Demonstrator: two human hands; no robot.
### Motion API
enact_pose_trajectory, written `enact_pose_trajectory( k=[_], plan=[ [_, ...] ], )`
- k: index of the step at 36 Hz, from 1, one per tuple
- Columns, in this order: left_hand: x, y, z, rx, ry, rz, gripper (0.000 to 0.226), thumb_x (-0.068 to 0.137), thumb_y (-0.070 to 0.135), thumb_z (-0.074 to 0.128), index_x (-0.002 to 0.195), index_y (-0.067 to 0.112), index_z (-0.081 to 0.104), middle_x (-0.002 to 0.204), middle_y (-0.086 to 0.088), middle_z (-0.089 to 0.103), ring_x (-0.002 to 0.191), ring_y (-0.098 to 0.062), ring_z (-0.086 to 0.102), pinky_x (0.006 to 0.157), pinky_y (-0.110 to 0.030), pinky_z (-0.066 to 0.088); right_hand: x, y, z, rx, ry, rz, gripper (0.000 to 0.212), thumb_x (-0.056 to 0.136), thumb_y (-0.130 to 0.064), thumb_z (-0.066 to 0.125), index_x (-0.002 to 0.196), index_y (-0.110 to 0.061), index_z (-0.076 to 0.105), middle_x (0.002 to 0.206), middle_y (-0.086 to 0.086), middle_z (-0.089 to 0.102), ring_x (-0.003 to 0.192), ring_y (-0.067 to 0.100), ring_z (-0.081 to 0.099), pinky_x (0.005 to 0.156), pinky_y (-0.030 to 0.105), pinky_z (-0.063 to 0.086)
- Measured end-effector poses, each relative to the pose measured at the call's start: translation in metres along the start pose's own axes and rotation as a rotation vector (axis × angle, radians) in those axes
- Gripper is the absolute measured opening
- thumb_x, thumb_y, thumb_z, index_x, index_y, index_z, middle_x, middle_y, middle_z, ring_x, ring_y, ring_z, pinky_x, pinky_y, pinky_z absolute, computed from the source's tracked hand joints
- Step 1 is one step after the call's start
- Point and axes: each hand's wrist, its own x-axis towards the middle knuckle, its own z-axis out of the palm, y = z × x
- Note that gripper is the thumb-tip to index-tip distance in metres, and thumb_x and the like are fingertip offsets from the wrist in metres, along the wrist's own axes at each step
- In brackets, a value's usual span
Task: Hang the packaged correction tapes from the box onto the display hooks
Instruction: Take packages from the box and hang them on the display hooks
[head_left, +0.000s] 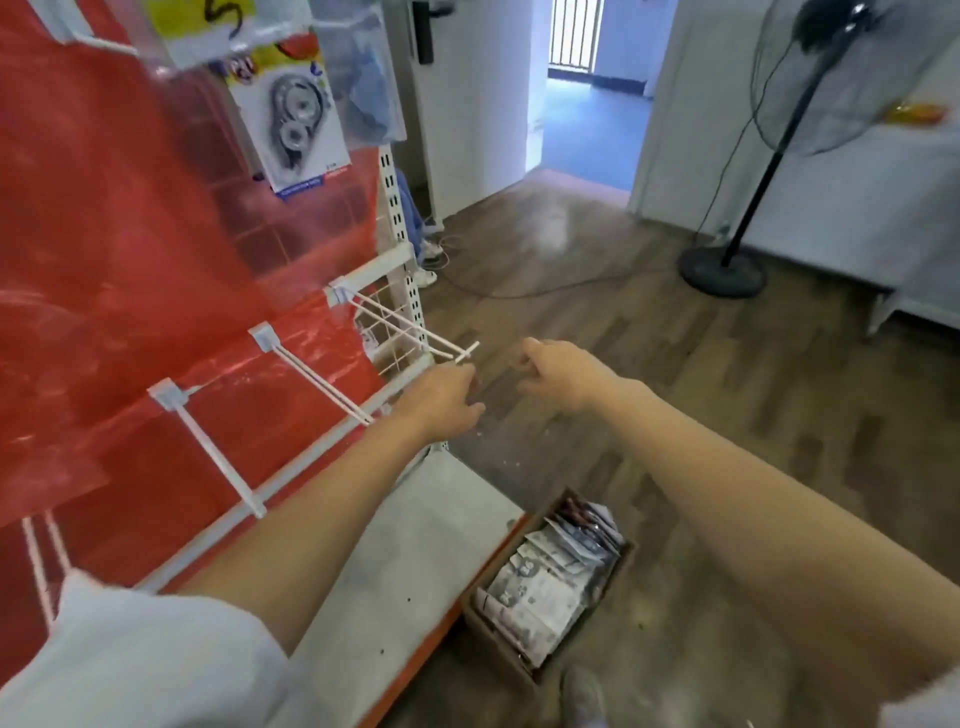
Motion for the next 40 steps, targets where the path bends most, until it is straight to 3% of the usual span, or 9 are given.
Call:
enact_pose_trajectory(
  k=[7,15,23,27,30,32,36,40],
  plan=[
    [0.006,-0.001,0.079,-0.026,-0.173,0.016,0.032,0.091,0.028,0.056,0.117,0.01,0.053,0.118,-0.011,0.057,0.112,-0.029,0.053,0.09,-0.036,0.043,-0.015,0.049,0.075,0.073,-0.166,0.13,0.037,0.095,-0.024,0.054,0.125,-0.005,0.045,0.125,0.015,0.052,0.115,0.033,0.052,0.096,0.042,0.043],
    [0.02,-0.011,0.179,-0.073,-0.353,-0.055,0.036,0.092,0.026,0.054,0.124,0.01,0.051,0.12,-0.011,0.057,0.111,-0.029,0.053,0.09,-0.036,0.044,-0.016,0.112,0.188,0.217,-0.267,0.264,0.033,0.095,-0.028,0.053,0.117,-0.005,0.047,0.116,0.017,0.055,0.109,0.033,0.053,0.088,0.039,0.043],
    [0.033,-0.046,0.304,-0.056,-0.495,-0.106,0.029,0.091,0.024,0.052,0.117,0.011,0.054,0.114,-0.009,0.058,0.104,-0.026,0.055,0.086,-0.038,0.047,-0.005,0.159,0.33,0.325,-0.351,0.388,0.041,0.097,-0.023,0.05,0.133,-0.005,0.039,0.135,0.015,0.045,0.122,0.034,0.046,0.094,0.038,0.04],
    [0.042,-0.063,0.377,-0.063,-0.532,-0.118,0.028,0.091,0.029,0.053,0.114,0.012,0.054,0.111,-0.008,0.058,0.102,-0.025,0.056,0.084,-0.039,0.049,-0.004,0.186,0.401,0.347,-0.357,0.431,0.041,0.096,-0.023,0.051,0.133,-0.008,0.04,0.133,0.013,0.048,0.119,0.03,0.05,0.095,0.036,0.042],
    [0.052,-0.071,0.432,-0.063,-0.548,-0.105,0.015,0.088,0.024,0.055,0.097,0.013,0.049,0.1,-0.006,0.054,0.097,-0.026,0.056,0.07,-0.034,0.043,-0.001,0.207,0.447,0.358,-0.36,0.452,0.038,0.096,-0.022,0.052,0.13,-0.009,0.042,0.13,0.013,0.049,0.117,0.03,0.049,0.094,0.035,0.042],
    [0.058,-0.075,0.469,-0.077,-0.543,-0.103,0.017,0.088,0.023,0.056,0.102,0.014,0.051,0.104,-0.007,0.055,0.097,-0.025,0.055,0.07,-0.031,0.041,0.004,0.221,0.475,0.362,-0.345,0.467,0.038,0.096,-0.021,0.052,0.131,-0.009,0.043,0.131,0.013,0.048,0.117,0.029,0.05,0.094,0.035,0.042],
    [0.069,-0.088,0.539,-0.096,-0.504,-0.121,0.032,0.089,0.025,0.057,0.118,0.011,0.054,0.121,-0.008,0.057,0.108,-0.027,0.056,0.084,-0.035,0.046,0.021,0.246,0.524,0.345,-0.291,0.464,0.037,0.096,-0.022,0.051,0.13,-0.009,0.045,0.132,0.012,0.05,0.117,0.028,0.05,0.094,0.036,0.043],
    [0.079,-0.106,0.595,-0.063,-0.493,-0.096,0.03,0.089,0.023,0.055,0.115,0.009,0.053,0.119,-0.012,0.057,0.107,-0.03,0.056,0.076,-0.033,0.043,0.047,0.259,0.559,0.356,-0.202,0.437,0.038,0.096,-0.022,0.054,0.131,-0.011,0.047,0.131,0.01,0.052,0.115,0.026,0.054,0.097,0.038,0.045]
  ],
)
